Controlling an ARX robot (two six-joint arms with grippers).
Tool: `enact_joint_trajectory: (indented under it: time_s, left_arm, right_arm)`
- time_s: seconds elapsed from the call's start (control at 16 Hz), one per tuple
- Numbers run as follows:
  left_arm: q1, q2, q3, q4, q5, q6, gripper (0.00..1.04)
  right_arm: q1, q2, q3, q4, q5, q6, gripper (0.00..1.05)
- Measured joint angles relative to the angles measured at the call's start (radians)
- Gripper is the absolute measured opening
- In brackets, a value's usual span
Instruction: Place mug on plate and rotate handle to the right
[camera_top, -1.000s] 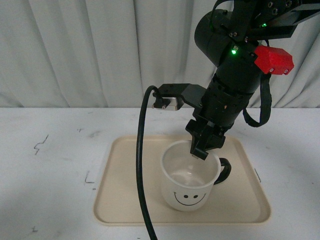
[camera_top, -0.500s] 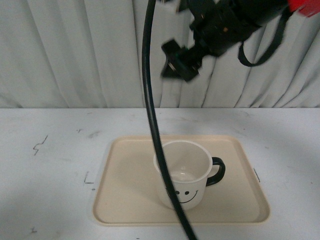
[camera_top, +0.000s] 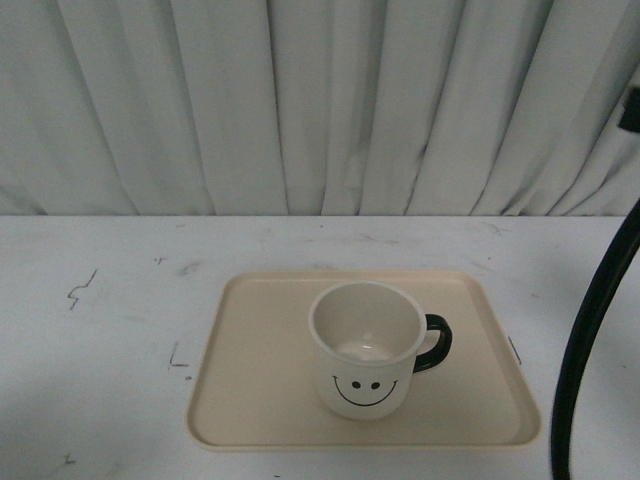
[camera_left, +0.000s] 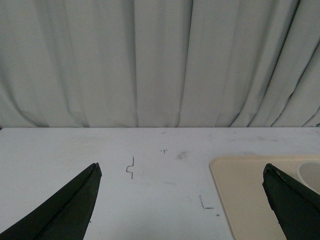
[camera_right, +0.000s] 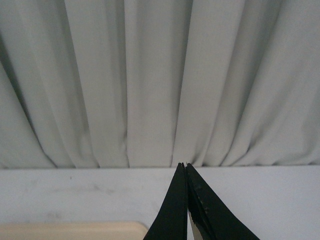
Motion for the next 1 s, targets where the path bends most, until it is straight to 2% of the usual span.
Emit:
enact_joint_trajectory:
  time_s: [0.19, 0.38, 0.44, 0.56, 0.62, 0.69, 1.0]
  left_arm:
    - [0.0, 0.0, 0.0, 0.0, 0.0, 0.0, 0.98]
    - [0.0, 0.0, 0.0, 0.0, 0.0, 0.0, 0.98]
    - [0.0, 0.0, 0.0, 0.0, 0.0, 0.0, 0.98]
    - [0.0, 0.0, 0.0, 0.0, 0.0, 0.0, 0.98]
    - [0.0, 0.0, 0.0, 0.0, 0.0, 0.0, 0.98]
    - [0.0, 0.0, 0.0, 0.0, -0.001, 0.0, 0.98]
    - [0.0, 0.0, 0.0, 0.0, 0.0, 0.001, 0.98]
  right_arm:
    - [-0.066, -0.127, -0.183, -0.001, -0.039, 0.002, 0.02]
    - [-0.097, -0.285, -0.298, -0.027, -0.086, 0.003, 0.02]
    - [-0.111, -0.286, -0.346, 0.038, -0.095, 0.004, 0.02]
    - [-0.13, -0.367, -0.408, -0.033, -0.11, 0.004, 0.02]
    - [-0.169, -0.425, -0.42, -0.057, -0.169, 0.004, 0.02]
    - [-0.201, -0.489, -0.43, -0.095, -0.177, 0.004, 0.02]
    - [-0.206, -0.754, -0.485, -0.309, -0.183, 0.005, 0.02]
